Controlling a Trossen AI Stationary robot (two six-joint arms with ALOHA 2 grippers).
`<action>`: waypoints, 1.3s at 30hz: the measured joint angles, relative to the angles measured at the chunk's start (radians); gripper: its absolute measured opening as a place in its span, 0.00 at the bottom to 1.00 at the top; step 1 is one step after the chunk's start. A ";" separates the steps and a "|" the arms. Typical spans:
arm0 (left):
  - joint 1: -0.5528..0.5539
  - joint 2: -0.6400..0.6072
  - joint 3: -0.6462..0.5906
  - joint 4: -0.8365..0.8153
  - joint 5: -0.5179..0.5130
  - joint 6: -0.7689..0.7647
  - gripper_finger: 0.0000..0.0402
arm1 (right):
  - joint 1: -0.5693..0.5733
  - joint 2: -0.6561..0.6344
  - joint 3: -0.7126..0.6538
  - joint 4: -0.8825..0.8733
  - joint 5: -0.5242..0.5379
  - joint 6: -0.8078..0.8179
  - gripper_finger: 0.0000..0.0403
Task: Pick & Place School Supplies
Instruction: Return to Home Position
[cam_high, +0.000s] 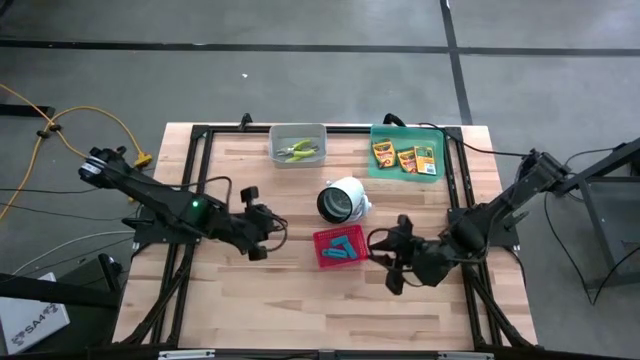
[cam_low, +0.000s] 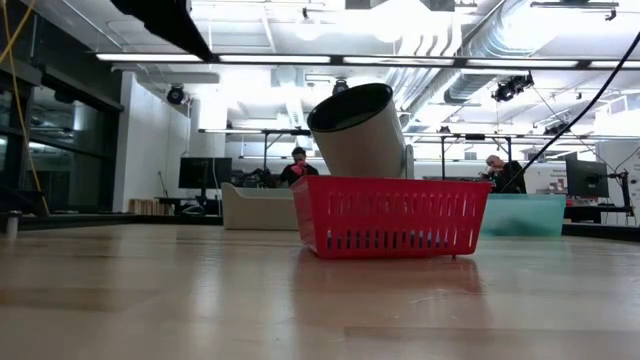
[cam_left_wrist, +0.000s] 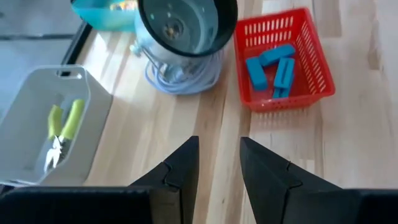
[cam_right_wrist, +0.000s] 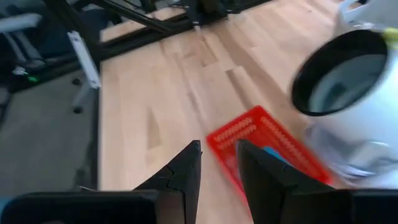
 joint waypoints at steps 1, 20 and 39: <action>0.004 -0.014 0.000 0.000 0.000 0.012 0.27 | 0.001 -0.014 -0.001 -0.027 0.007 0.000 0.24; 0.123 -0.120 -0.099 -0.027 0.004 0.005 0.27 | 0.007 -0.600 -0.481 -0.033 0.161 0.025 0.24; 0.125 -0.119 -0.119 0.004 0.004 -0.050 0.27 | -0.013 -0.855 -0.918 0.560 0.140 -0.188 0.24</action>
